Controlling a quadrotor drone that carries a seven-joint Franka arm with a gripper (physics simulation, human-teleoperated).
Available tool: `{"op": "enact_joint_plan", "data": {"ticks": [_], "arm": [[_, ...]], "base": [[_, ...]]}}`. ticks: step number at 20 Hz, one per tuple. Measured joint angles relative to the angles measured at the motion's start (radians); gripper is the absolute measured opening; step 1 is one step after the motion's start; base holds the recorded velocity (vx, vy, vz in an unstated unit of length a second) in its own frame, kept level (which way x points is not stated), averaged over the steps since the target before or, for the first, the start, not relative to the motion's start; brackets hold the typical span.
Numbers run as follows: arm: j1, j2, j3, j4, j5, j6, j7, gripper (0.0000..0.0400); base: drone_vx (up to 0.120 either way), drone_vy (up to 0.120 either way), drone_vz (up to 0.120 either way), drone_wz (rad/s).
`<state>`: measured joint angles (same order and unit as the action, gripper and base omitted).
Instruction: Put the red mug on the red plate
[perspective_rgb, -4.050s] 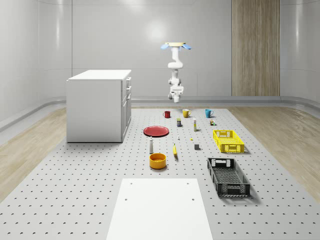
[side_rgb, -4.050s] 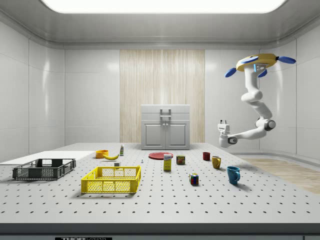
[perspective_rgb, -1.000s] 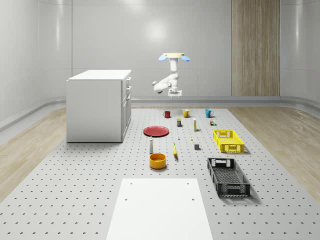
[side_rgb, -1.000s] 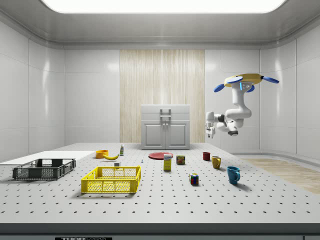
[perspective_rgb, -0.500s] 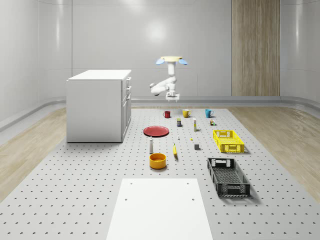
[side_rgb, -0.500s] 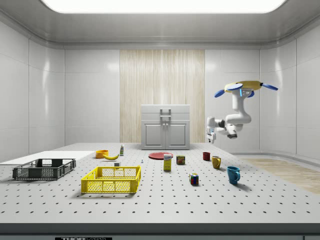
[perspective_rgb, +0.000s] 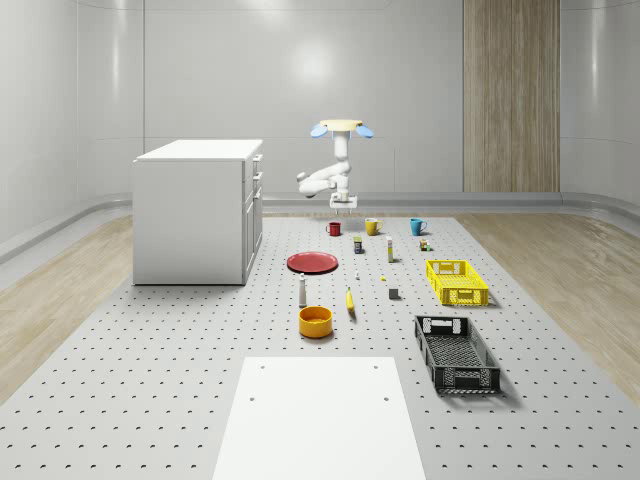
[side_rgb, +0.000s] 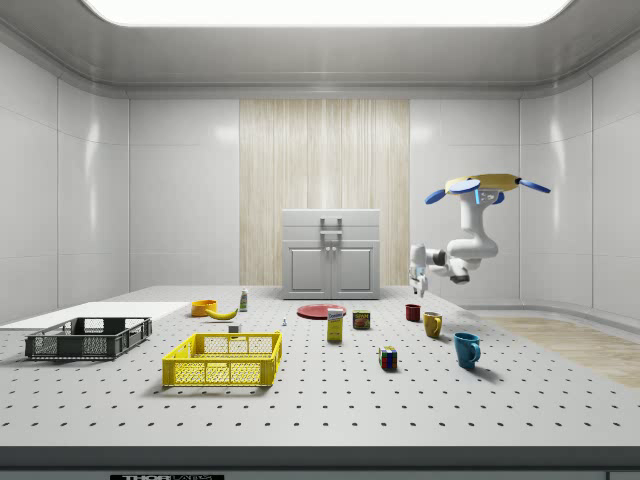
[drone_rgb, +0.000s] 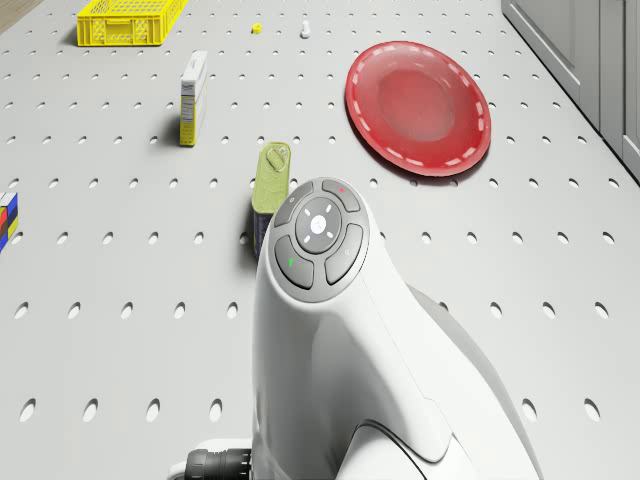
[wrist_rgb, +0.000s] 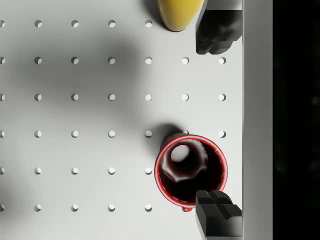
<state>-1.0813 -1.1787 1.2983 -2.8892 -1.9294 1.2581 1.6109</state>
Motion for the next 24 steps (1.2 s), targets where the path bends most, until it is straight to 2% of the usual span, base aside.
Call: {"op": "enact_joint_plan", "data": {"ticks": [5, 9, 19, 24], "arm": [[-0.008, -0.024, 0.007, 0.002, 0.012, 0.022, 0.007, 0.04], [-0.014, -0.042, 0.012, 0.003, 0.022, 0.039, 0.013, 0.04], [-0.006, -0.105, -0.067, 0.021, -0.041, 0.125, 0.0, 0.04], [0.004, -0.128, -0.087, 0.028, -0.054, 0.155, -0.013, 0.04]], "base": [[0.0, -0.048, -0.12, 0.0], [0.09, 0.0, -0.12, 0.0], [0.0, 0.0, -0.004, 0.0], [0.0, 0.0, 0.0, 0.0]]}}
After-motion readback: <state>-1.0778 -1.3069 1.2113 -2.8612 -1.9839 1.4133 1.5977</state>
